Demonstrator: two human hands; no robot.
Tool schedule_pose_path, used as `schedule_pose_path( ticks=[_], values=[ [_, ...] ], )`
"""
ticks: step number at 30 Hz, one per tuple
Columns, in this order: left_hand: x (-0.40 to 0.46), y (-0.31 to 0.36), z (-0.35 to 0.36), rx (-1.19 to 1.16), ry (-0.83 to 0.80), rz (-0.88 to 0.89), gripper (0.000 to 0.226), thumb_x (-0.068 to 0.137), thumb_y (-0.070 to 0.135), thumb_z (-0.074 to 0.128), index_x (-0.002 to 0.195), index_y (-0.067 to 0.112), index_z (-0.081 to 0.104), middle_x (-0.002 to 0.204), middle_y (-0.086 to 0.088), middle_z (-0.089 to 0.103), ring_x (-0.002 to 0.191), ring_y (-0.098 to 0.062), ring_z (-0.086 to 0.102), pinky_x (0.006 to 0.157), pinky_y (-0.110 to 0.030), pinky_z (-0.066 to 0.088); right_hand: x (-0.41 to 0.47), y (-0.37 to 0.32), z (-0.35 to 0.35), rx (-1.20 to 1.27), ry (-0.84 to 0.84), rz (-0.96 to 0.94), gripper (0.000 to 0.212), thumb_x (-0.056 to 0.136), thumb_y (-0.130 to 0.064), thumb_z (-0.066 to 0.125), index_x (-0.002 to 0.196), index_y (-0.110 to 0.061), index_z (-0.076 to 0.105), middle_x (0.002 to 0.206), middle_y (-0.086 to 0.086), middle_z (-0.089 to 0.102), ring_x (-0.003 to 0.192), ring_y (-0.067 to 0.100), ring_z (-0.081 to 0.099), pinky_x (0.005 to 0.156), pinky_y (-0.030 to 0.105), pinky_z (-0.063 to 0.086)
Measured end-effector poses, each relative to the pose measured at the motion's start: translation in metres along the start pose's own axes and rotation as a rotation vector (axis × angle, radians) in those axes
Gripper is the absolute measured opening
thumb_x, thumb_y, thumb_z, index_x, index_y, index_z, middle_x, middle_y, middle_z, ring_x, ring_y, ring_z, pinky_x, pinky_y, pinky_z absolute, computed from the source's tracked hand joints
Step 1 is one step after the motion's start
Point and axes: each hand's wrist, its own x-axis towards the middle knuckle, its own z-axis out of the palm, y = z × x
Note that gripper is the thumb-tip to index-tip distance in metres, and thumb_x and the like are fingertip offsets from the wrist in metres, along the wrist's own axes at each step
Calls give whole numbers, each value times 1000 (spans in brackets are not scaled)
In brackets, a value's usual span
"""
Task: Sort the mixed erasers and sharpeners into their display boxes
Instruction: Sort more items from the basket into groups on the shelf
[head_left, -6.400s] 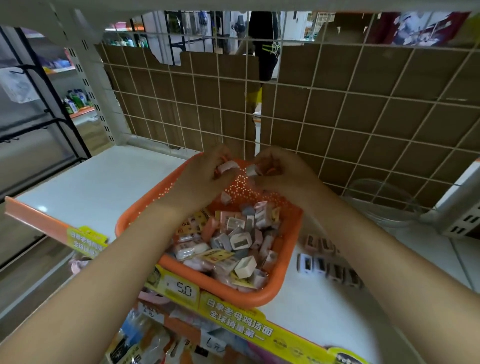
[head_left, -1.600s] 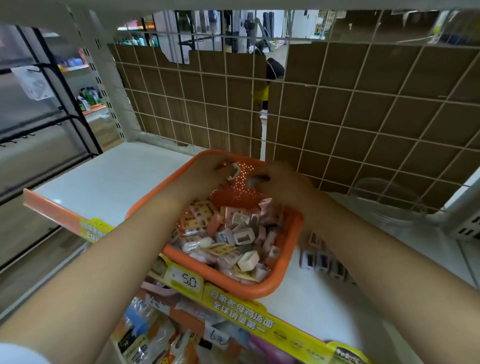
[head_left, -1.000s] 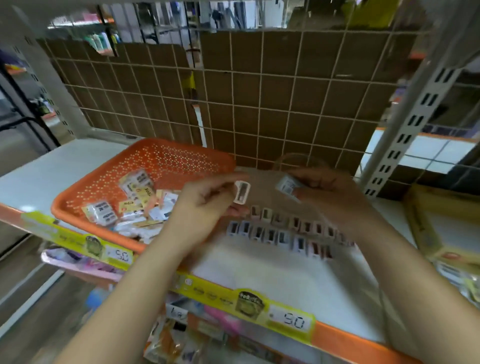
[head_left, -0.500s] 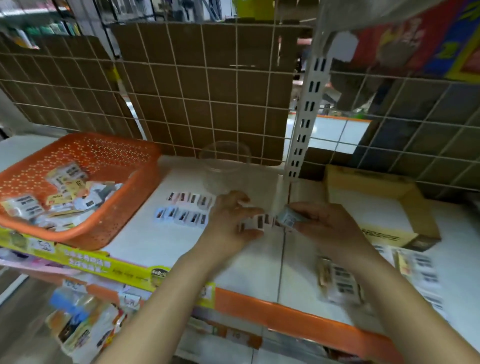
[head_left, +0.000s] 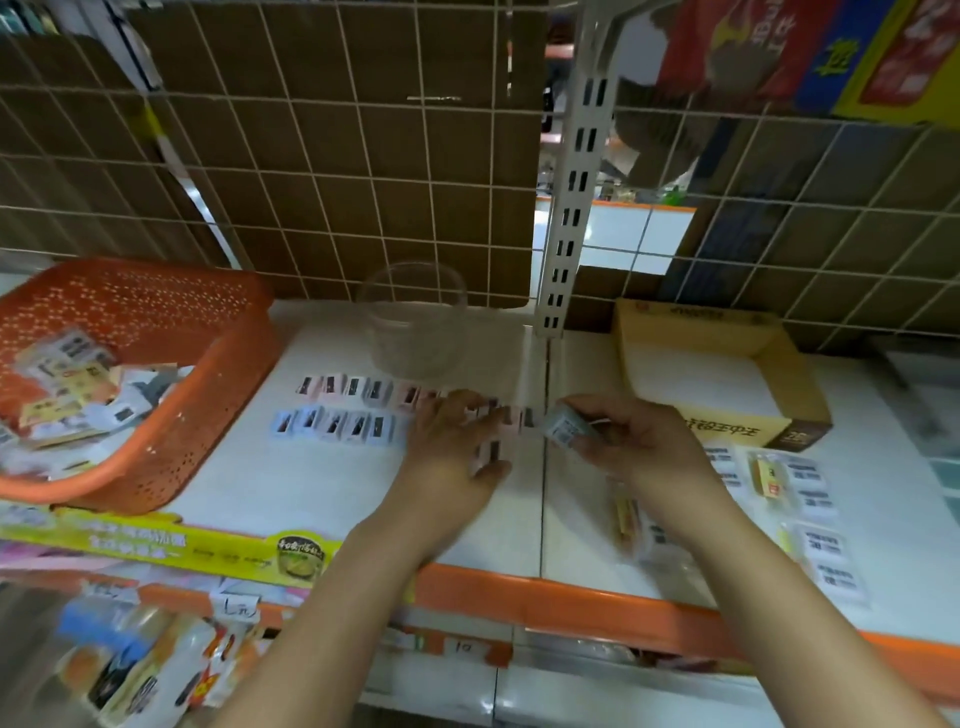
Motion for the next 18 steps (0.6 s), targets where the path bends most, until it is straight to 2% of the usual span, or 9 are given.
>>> schedule_pose_path(
  ticks=[2,4,6,9,11,14,18],
  values=[
    [-3,20,-16,-365,81,-44,32,76,41,55,96,21,71,99,2,60,98,-12,51,82,-19,36,-4,3,2,-24,85,-156,44,76,13,62,81,-31,66,91,-12,64,88,-2,60,77,10,45],
    [-6,46,-32,-726,53,-179,4,81,27,65,81,26,69,78,10,65,74,-4,57,68,-13,43,-10,4,2,-174,172,-371,28,74,2,64,83,-24,71,92,-8,64,89,-10,57,77,4,41],
    [-7,67,-39,-937,-22,-287,4,80,17,65,78,20,68,66,7,67,60,-4,60,58,-13,46,-14,8,-2,-301,229,-521,16,74,-6,62,83,-12,74,95,-2,64,92,-11,54,78,2,39],
    [-9,86,-35,-1077,-33,-369,17,73,2,70,82,18,67,66,4,69,61,-7,64,61,-17,52,-24,11,-14,-366,270,-599,27,74,3,55,91,-9,73,103,-2,63,98,-4,55,86,4,39],
    [-9,94,-26,-1076,-1,-364,25,72,-5,69,84,17,69,67,7,68,66,-5,64,67,-16,53,-32,15,-26,-270,250,-543,41,71,-1,45,103,-13,68,110,-7,63,106,-6,54,91,7,40],
    [-9,116,-8,-1080,9,-350,33,72,-12,66,84,18,69,62,10,66,62,0,61,64,-11,48,-45,20,-52,143,167,-348,50,65,-9,47,109,-23,65,111,-9,68,110,4,58,92,15,44],
    [-7,164,27,-1098,-5,-345,37,74,-15,62,85,19,68,62,5,66,60,-3,59,61,-13,49,-60,30,-104,318,188,-167,37,77,11,59,94,-21,66,90,-13,69,86,-4,64,74,10,48]
  ],
)
